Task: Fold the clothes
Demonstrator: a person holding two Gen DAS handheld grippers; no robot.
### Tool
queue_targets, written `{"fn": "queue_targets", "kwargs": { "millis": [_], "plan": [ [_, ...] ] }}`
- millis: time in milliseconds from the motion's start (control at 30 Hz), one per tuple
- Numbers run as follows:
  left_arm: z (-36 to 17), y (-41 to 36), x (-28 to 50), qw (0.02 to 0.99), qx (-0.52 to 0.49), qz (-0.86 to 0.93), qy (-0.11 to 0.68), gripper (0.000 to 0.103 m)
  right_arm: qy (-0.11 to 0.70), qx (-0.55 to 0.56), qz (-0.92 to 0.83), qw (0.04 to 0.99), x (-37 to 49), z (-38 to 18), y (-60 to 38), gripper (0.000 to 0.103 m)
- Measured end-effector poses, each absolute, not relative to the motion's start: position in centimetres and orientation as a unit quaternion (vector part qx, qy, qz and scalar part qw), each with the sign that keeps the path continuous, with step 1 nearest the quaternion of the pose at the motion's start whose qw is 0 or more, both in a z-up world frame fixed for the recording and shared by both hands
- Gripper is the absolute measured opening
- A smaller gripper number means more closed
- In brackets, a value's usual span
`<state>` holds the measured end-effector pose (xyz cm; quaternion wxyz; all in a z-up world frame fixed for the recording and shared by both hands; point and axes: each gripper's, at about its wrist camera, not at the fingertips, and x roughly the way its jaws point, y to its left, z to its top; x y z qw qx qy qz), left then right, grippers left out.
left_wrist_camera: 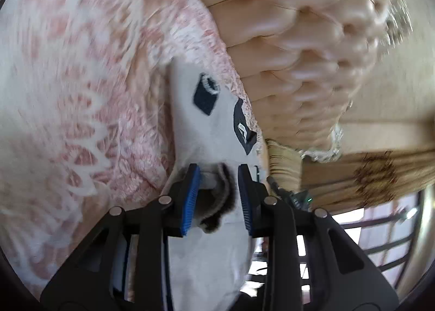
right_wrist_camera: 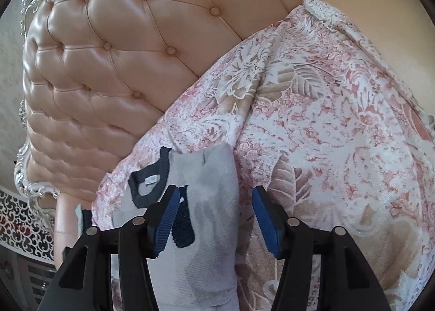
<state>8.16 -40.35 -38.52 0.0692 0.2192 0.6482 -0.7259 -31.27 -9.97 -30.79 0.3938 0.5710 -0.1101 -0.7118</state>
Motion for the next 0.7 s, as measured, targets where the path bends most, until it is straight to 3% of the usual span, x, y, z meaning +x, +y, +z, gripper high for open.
{"fn": "queue_targets", "kwargs": {
  "millis": [233,467,633,700],
  "plan": [
    [-37.7,-41.4,7.2,0.089,0.228,-0.736,0.632,0.032,-0.095,0.568,-0.716,0.394,-31.1,-30.7,-10.5,0.057],
    [-38.9,-41.1,5.9,0.065,0.269,-0.735,0.619,0.042,-0.093,0.57,-0.714,0.396,-31.0,-30.8,-10.5,0.057],
    [-37.7,-39.6,5.7,0.052,0.298,-0.776,0.554,0.04,-0.091,0.569,-0.714,0.398,-30.9,-30.9,-10.5,0.058],
    [-36.5,-38.6,5.2,0.06,0.325,-0.803,0.495,0.03,-0.091,0.569,-0.714,0.398,-30.9,-30.9,-10.4,0.058]
  ]
}}
